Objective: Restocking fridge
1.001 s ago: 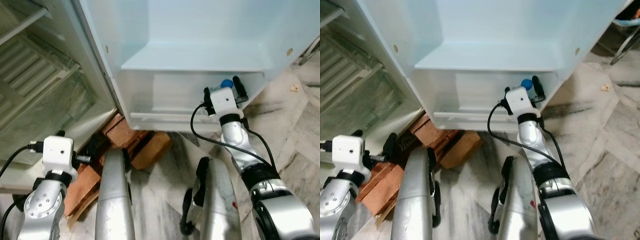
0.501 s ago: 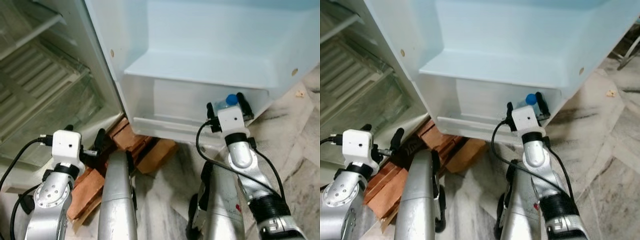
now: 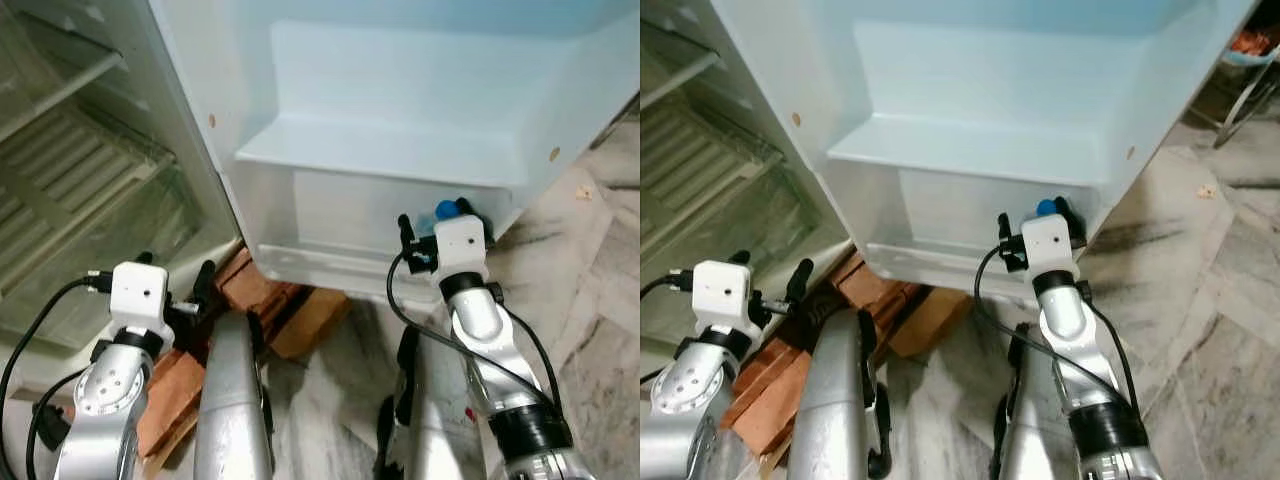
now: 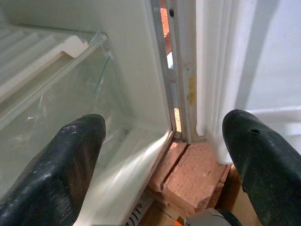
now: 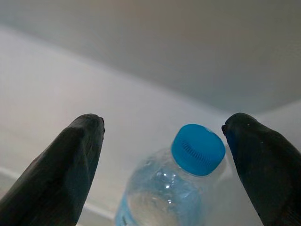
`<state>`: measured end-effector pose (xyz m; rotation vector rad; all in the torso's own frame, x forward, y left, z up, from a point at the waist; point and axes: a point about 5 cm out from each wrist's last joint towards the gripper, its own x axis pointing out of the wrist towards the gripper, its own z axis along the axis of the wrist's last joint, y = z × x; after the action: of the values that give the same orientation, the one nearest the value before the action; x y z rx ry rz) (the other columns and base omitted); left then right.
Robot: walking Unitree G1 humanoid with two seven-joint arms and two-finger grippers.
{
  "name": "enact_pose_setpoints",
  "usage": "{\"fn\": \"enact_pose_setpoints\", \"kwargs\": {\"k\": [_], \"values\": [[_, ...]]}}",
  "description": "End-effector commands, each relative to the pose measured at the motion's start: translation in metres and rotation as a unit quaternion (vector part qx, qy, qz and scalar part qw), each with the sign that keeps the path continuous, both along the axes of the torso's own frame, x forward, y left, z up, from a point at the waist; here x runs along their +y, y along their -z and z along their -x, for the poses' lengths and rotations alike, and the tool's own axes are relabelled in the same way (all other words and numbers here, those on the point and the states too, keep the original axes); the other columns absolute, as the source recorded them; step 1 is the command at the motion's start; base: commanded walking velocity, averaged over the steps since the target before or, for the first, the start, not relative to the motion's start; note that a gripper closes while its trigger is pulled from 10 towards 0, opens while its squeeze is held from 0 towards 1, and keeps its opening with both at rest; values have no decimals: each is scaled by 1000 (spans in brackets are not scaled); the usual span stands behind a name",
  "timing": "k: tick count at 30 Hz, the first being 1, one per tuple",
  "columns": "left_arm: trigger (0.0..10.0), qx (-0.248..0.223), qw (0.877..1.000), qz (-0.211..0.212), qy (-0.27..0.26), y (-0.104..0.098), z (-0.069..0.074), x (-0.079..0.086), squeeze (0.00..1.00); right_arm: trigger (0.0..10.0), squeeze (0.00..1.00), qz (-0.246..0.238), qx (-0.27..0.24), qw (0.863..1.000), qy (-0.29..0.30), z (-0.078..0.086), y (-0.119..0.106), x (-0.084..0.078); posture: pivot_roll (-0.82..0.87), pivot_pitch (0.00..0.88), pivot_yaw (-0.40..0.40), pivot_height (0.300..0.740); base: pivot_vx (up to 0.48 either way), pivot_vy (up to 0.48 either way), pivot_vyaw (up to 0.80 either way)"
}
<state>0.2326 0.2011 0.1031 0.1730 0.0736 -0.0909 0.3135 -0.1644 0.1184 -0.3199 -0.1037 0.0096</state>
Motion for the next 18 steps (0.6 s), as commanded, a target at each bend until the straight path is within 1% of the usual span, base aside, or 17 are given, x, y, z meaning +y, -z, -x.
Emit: {"fn": "enact_pose_setpoints", "kwargs": {"k": [1,2,6,7,8,9,11,12,13,14,16,18], "values": [[10000,9,1000,-7,2,3,1,2,0,10000,0,2,-4,994,108,-2,-5,-44,94,137,36,520,0,0,0],[10000,8,1000,-8,2,3,1,2,0,10000,0,0,-2,992,125,-6,-10,-50,94,137,36,520,0,0,0],[10000,8,1000,-8,2,3,0,2,0,10000,0,-2,-5,991,135,-8,-14,-53,94,134,36,520,0,0,0],[10000,7,1000,-8,2,3,-1,1,0,10000,0,-4,-11,991,131,-10,-17,-51,94,133,35,520,0,0,0],[10000,5,1000,-8,3,3,-2,0,0,10000,0,-4,-18,993,115,-10,-20,-44,95,131,31,520,0,0,0],[10000,4,1000,-7,3,2,-2,0,0,10000,0,-2,-20,994,107,-9,-21,-41,95,131,31,520,0,0,0],[10000,4,1000,-7,2,3,-1,0,0,10000,0,0,-27,996,85,-3,-23,-32,93,131,29,520,0,0,0],[10000,4,1000,-7,2,3,-1,0,0,10000,0,0,-27,996,85,-3,-23,-32,93,131,29,520,0,0,0],[10000,5,1000,-7,1,3,0,1,0,10000,0,7,-44,997,66,6,-29,-24,91,130,25,520,0,0,0],[10000,6,1000,-7,0,4,1,1,0,10000,0,12,-55,997,60,13,-34,-22,88,130,24,520,0,0,0],[10000,8,1000,-6,-1,5,2,1,0,10000,0,13,-87,995,48,34,-47,-18,81,128,25,520,0,0,0],[10000,8,1000,-6,-1,5,1,1,0,10000,0,8,-98,994,48,39,-52,-18,78,127,26,520,0,0,0]]}}
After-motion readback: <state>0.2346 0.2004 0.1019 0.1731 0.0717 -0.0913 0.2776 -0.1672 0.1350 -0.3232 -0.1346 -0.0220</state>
